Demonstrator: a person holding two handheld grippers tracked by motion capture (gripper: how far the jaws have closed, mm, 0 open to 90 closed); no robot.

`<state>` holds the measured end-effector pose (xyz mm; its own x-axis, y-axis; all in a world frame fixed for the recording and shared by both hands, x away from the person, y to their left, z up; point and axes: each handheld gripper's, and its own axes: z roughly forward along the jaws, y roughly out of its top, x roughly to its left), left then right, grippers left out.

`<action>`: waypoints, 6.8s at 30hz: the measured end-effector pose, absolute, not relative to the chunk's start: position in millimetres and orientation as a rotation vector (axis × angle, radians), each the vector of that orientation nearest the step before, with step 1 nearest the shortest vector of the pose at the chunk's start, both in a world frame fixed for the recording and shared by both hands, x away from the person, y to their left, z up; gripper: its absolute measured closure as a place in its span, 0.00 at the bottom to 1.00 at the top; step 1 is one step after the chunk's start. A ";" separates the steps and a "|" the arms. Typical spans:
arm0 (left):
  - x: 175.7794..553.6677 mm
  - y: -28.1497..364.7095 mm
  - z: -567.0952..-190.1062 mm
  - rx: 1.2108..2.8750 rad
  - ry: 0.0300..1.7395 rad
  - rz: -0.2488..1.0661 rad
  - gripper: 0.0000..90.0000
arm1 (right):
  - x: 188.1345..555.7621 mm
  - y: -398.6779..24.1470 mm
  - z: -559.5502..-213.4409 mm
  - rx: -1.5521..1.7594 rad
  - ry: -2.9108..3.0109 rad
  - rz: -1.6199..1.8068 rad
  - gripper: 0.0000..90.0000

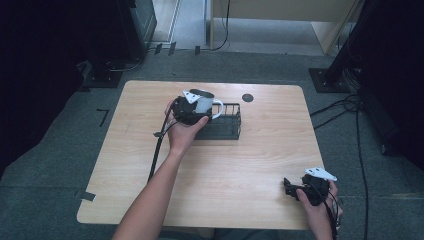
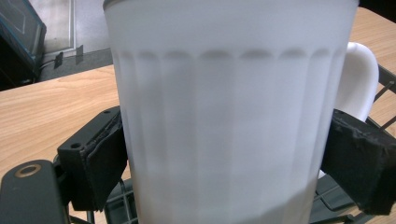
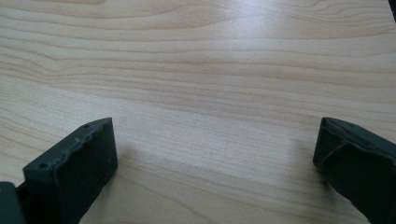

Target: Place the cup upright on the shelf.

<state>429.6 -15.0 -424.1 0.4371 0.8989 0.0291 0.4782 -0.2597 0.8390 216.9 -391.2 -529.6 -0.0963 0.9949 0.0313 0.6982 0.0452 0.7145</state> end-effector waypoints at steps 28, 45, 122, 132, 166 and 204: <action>421.9 -7.9 -433.6 1.851 1.060 0.751 0.10 | 216.9 -391.1 -529.6 1.700 1.845 0.809 0.00; 432.9 -8.1 -422.3 1.976 1.152 0.593 0.07 | 216.9 -391.0 -529.6 1.700 1.845 0.809 0.00; 414.9 15.5 -441.3 1.778 0.960 0.715 0.10 | 216.9 -391.1 -529.5 1.700 1.845 0.809 0.00; 412.2 14.6 -450.5 1.836 0.977 0.735 0.10 | 216.9 -391.0 -529.6 1.700 1.845 0.809 0.00; 451.5 -9.4 -400.8 2.048 1.169 0.547 0.07 | 216.9 -391.1 -529.5 1.700 1.845 0.809 0.00; 420.9 29.8 -450.6 1.587 0.918 0.650 0.09 | 216.9 -391.0 -529.6 1.701 1.845 0.808 0.00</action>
<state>420.9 29.8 -450.6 0.5431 0.8370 -0.0668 0.2148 -0.0617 0.9747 216.9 -391.0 -529.6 -0.0946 0.9950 0.0319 0.6981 0.0435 0.7147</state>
